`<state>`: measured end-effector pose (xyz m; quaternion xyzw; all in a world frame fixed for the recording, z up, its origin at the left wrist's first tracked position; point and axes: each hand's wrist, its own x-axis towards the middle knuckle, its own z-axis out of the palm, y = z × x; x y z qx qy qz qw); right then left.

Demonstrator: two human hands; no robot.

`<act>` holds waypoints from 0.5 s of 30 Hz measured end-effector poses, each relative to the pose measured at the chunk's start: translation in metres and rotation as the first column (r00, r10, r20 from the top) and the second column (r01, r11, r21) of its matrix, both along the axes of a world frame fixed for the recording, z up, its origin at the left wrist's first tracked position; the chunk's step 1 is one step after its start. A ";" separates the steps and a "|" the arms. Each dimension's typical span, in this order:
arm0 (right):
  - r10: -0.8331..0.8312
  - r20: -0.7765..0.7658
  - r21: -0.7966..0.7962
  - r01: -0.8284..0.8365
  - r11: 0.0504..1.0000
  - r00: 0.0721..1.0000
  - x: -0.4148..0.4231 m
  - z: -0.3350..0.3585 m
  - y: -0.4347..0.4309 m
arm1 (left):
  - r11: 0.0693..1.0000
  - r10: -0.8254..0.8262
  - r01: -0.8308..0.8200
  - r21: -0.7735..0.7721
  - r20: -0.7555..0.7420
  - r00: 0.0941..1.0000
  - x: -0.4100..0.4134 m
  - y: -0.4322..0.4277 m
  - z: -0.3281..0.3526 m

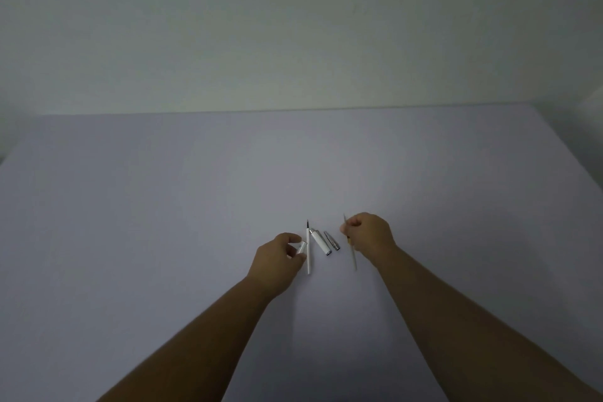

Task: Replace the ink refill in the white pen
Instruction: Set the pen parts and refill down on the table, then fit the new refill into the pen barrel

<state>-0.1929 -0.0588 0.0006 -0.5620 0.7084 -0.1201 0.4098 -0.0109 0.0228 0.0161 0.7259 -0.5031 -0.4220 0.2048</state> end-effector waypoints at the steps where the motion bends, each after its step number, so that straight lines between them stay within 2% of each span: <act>1: 0.003 -0.016 -0.005 -0.004 1.000 1.000 0.001 -0.002 0.003 | 1.000 0.013 -0.013 0.002 -0.001 1.000 0.000 0.000 0.000; 6: -0.015 -0.070 -0.072 0.010 0.997 0.997 0.005 -0.007 0.010 | 0.999 0.045 -0.045 0.004 0.019 0.999 0.001 0.001 -0.005; 15: -0.075 -0.048 -0.076 0.071 0.995 0.996 0.007 -0.010 0.012 | 0.996 0.089 -0.089 -0.006 -0.005 0.996 0.005 0.005 -0.005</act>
